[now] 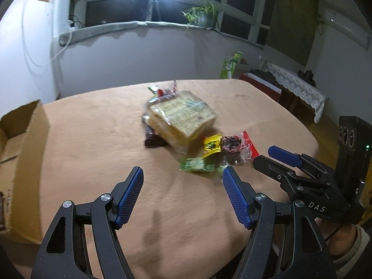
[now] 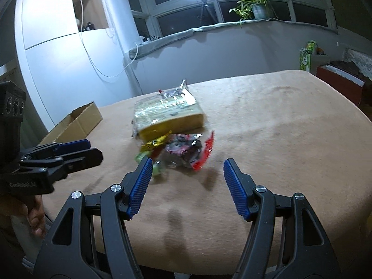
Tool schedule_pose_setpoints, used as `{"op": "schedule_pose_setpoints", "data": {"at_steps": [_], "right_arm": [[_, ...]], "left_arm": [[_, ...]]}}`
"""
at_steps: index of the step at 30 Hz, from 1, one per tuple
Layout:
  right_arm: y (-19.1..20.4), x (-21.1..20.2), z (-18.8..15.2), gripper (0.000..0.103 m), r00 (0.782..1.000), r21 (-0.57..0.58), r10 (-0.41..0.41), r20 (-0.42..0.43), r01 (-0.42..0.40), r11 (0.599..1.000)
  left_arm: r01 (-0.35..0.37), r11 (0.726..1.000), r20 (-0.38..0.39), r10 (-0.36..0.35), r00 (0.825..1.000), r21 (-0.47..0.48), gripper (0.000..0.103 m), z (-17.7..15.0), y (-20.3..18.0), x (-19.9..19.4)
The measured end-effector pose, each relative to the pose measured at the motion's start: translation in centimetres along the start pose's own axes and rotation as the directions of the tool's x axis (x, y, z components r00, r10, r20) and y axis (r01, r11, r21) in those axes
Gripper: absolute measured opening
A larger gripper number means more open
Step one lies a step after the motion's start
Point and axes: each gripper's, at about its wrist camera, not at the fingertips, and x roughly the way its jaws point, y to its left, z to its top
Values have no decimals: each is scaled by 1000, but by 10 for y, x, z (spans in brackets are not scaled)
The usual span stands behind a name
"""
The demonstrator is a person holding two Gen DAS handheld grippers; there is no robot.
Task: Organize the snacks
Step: 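Move both grippers back toward the snack pile, then grasp the green candy with the left gripper while the right gripper grasps the red-wrapped candy bag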
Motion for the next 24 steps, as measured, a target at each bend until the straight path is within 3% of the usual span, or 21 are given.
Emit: {"op": "schedule_pose_setpoints", "data": {"at_steps": [11, 20, 24], "right_arm": [[-15, 22, -2, 66, 998, 20, -21, -62, 22, 1000], [-15, 51, 19, 66, 995, 19, -1, -105, 3, 1000], [-12, 62, 24, 66, 992, -5, 1, -124, -1, 1000]], "left_arm": [[77, 996, -92, -80, 993, -37, 71, 3, -5, 46], [129, 987, -96, -139, 986, -101, 70, 8, 6, 59], [151, 981, -86, -161, 983, -119, 66, 9, 13, 60]]}}
